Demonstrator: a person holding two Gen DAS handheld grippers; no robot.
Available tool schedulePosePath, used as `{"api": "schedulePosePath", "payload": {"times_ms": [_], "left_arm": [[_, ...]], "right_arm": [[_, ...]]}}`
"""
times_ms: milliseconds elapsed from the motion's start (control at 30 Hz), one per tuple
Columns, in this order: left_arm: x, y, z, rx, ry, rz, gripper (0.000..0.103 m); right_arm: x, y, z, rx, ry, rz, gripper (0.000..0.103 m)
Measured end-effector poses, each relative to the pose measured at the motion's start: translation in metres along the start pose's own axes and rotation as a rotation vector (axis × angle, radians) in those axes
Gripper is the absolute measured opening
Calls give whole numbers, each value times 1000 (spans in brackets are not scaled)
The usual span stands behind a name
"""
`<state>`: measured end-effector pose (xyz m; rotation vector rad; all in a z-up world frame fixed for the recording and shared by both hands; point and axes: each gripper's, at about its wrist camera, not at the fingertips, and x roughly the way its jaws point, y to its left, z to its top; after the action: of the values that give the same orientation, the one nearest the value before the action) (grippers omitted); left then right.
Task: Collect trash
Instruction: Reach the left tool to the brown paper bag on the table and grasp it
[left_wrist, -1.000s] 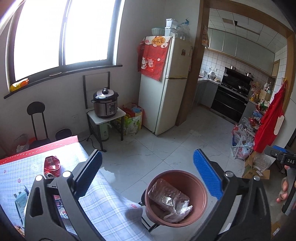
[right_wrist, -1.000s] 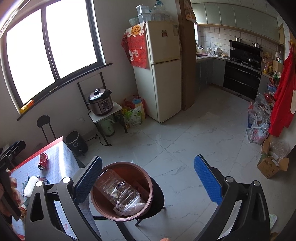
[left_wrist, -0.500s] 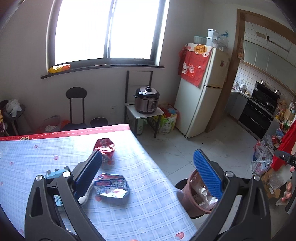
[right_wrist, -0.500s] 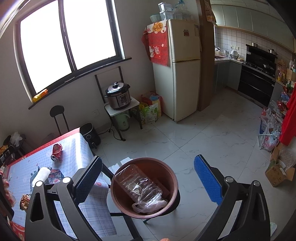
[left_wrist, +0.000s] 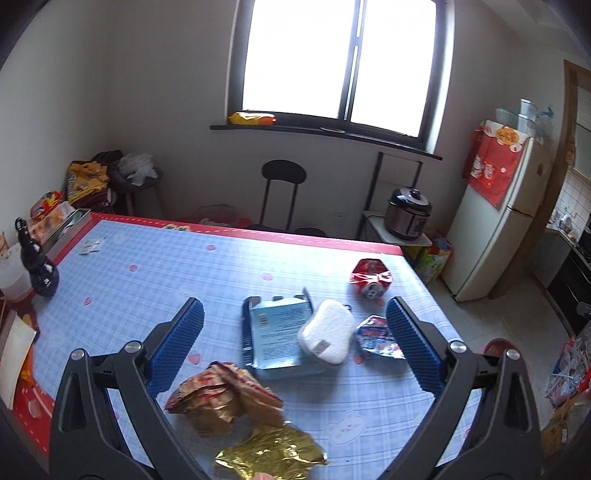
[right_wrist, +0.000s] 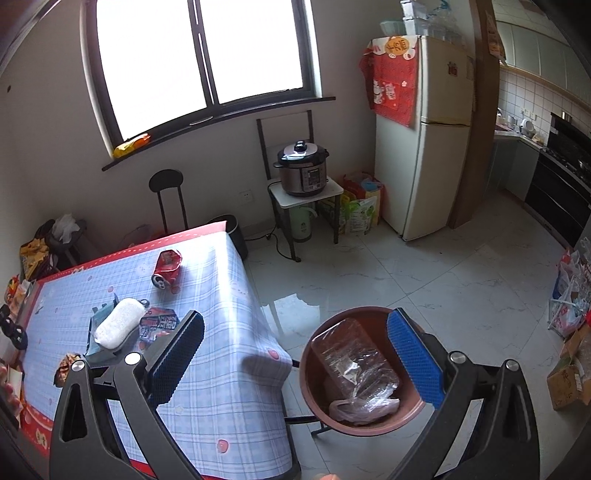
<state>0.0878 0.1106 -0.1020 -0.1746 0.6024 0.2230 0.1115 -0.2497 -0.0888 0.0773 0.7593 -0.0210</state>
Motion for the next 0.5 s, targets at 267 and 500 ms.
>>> {"api": "schedulePosePath", "payload": {"times_ms": [267, 500], "left_arm": [[-9, 92, -36, -110, 50, 91, 97], [19, 131, -80, -76, 168, 82, 97]], "right_arm": [[29, 77, -4, -95, 58, 62, 97], [58, 150, -21, -141, 140, 126, 97]]}}
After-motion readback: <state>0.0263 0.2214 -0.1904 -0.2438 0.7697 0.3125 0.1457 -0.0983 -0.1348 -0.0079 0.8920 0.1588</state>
